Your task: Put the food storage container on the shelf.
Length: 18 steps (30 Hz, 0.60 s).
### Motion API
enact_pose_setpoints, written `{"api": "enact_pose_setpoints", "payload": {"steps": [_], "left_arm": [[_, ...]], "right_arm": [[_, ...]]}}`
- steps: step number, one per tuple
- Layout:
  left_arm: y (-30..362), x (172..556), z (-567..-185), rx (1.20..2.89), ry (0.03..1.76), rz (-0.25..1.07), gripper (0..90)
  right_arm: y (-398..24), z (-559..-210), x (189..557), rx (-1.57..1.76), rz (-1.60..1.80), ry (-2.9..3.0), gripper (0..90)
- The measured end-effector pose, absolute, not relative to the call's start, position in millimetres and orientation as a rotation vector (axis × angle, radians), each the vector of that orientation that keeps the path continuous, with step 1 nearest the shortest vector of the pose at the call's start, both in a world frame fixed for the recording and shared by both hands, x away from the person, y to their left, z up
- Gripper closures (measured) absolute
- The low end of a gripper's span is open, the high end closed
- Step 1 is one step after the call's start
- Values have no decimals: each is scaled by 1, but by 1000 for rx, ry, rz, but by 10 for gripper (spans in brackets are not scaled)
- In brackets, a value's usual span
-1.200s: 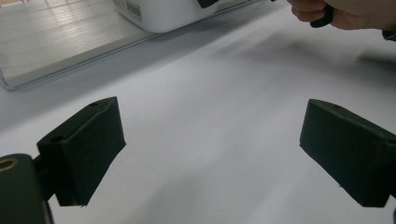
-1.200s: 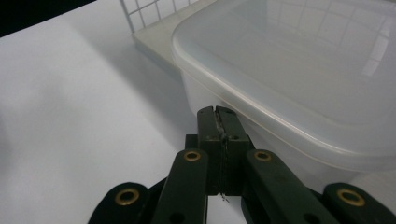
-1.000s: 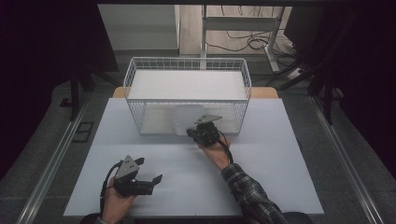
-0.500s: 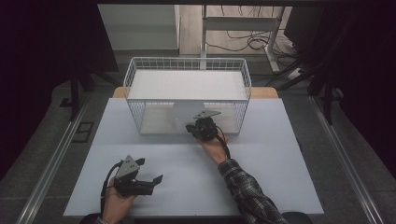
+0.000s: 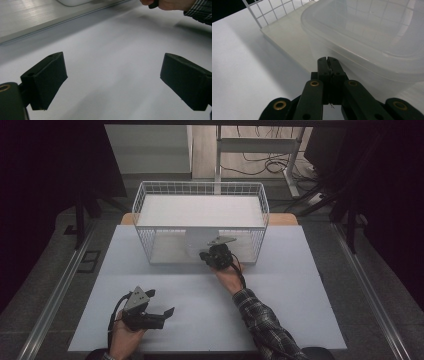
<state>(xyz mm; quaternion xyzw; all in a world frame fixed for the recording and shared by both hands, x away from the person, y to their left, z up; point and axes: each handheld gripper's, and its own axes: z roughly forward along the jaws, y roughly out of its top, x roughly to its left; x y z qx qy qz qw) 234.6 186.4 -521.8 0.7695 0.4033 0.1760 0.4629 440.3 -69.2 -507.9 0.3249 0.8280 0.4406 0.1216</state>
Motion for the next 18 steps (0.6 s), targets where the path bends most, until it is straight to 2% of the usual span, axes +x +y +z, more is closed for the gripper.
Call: {"api": "enact_pose_setpoints", "payload": {"steps": [17,18], "left_arm": [[188,235,-521,1865,1003,416,55],[189,235,-521,1863,1010,408,52]], "right_arm": [[-75,-493,418,886,1273,2441,621],[-77,-492,414,881,1271,2446,585]]}}
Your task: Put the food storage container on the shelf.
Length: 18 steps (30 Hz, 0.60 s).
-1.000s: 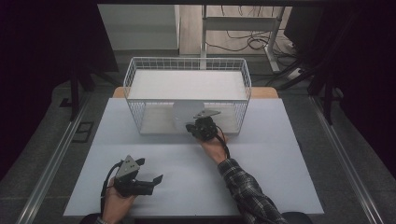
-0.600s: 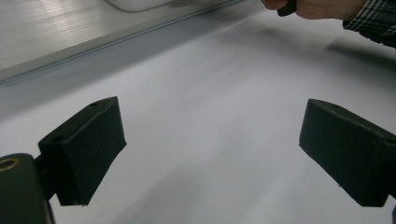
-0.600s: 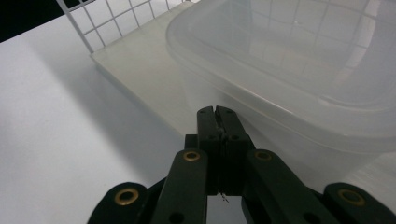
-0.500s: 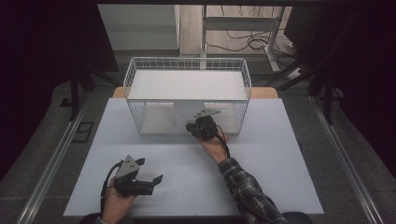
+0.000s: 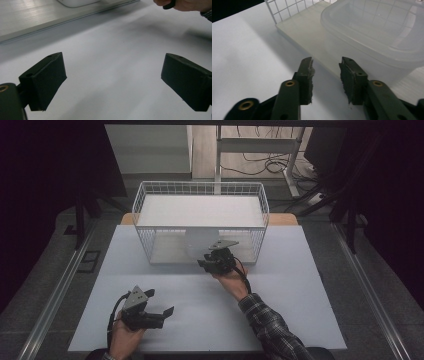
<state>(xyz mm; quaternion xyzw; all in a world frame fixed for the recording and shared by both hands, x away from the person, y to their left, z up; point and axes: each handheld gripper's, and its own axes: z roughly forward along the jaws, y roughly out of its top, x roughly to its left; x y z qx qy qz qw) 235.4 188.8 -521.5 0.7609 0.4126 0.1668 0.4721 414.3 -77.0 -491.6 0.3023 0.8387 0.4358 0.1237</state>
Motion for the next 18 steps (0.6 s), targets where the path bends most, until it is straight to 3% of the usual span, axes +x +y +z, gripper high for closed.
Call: {"api": "enact_pose_setpoints", "payload": {"steps": [18], "left_arm": [[187,236,-522,1880,1009,401,38]], "right_arm": [[-99,-488,389,825,1293,2486,313]]}}
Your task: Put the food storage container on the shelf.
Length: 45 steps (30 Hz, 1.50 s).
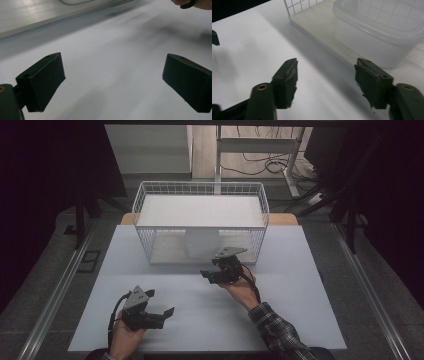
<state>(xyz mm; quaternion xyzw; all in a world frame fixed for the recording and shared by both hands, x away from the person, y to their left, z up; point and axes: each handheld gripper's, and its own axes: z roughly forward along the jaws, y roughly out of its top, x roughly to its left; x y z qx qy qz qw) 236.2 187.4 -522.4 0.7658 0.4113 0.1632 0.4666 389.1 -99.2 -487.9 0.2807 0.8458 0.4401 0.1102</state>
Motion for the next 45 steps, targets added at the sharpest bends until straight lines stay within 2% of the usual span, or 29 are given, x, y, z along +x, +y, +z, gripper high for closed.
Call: {"api": "enact_pose_setpoints", "payload": {"steps": [8,16,33,45], "left_arm": [[188,236,-522,1881,1007,393,38],[187,237,-523,1887,1008,385,38],[187,238,-525,1902,1010,396,34],[195,233,-522,1930,1017,452,32]], "right_arm": [[-106,-490,378,826,1266,2510,193],[-112,-489,366,804,1267,2534,130],[-135,-488,344,777,1262,2530,73],[-165,-485,329,787,1262,2495,45]]}}
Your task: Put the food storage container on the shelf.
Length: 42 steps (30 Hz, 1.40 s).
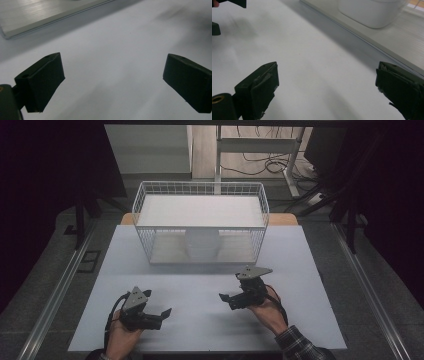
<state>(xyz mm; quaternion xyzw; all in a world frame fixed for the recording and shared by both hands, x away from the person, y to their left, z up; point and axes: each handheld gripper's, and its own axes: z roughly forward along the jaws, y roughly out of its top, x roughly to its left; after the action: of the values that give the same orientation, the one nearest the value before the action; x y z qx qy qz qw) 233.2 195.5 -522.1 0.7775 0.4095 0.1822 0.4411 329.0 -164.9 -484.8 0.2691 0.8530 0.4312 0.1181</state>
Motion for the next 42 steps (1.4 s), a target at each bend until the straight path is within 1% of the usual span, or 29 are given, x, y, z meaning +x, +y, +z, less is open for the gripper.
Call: {"api": "enact_pose_setpoints", "payload": {"steps": [16,24,30,42], "left_arm": [[216,221,-519,1874,1064,484,37],[229,214,-518,1845,1090,504,38],[236,210,-519,1823,1113,509,38],[242,206,-524,1813,1126,494,26]], "right_arm": [[-208,-480,309,856,1265,2423,38],[-227,-480,299,899,1241,2393,19],[-249,-478,286,964,1221,2334,2],[-285,-488,266,1081,1153,2257,0]]}}
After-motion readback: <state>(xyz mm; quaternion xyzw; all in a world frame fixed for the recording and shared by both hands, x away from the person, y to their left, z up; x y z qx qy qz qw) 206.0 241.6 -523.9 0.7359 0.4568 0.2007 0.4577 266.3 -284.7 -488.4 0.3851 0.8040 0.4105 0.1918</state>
